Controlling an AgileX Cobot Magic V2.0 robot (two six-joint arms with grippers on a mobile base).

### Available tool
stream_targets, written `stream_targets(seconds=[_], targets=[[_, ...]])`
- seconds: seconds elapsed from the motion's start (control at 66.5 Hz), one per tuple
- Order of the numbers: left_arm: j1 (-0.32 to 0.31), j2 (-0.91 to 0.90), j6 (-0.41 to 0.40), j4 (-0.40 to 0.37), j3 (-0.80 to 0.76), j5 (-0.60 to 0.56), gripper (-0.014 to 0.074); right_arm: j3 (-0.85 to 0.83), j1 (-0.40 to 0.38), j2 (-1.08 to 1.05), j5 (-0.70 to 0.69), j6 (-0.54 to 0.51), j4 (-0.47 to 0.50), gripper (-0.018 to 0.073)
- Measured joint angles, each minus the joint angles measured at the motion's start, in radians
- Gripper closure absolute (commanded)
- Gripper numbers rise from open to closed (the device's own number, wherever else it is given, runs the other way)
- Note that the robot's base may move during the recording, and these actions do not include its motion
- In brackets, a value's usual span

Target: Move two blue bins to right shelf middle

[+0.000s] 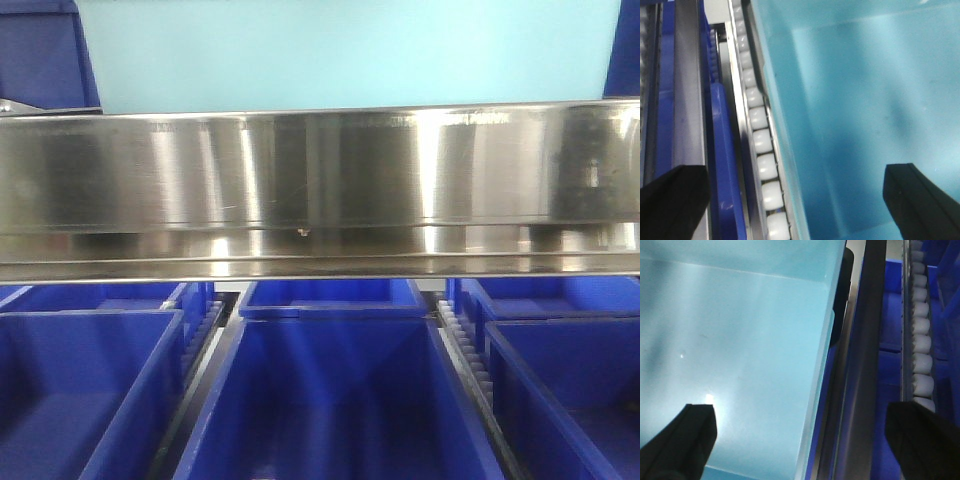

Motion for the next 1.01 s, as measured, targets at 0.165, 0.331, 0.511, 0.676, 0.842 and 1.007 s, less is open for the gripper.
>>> stream_targets(seconds=[0.165, 0.331, 0.511, 0.676, 0.842, 1.007], targets=[[0.000, 0.000, 0.000, 0.010, 0.044, -0.009, -0.0012, 0.026, 0.000, 0.000, 0.001, 0.017, 0.000, -0.0009], [0.014, 0.000, 0.000, -0.016, 0.148, -0.047, -0.0011, 0.114, 0.000, 0.011, -0.010, 0.024, 0.000, -0.0009], [0.027, 0.000, 0.000, -0.055, 0.246, -0.054, -0.0001, 0.203, 0.000, 0.025, -0.013, 0.027, 0.022, -0.0009], [0.027, 0.000, 0.000, -0.085, 0.279, -0.056, -0.0001, 0.235, 0.000, 0.025, 0.000, 0.033, 0.045, -0.0009], [0.027, 0.000, 0.000, -0.099, 0.283, -0.018, -0.0001, 0.243, 0.000, 0.025, 0.022, 0.037, 0.058, -0.0009], [0.027, 0.000, 0.000, -0.104, 0.283, 0.011, -0.0001, 0.243, 0.000, 0.025, 0.029, 0.039, 0.065, -0.0009]])
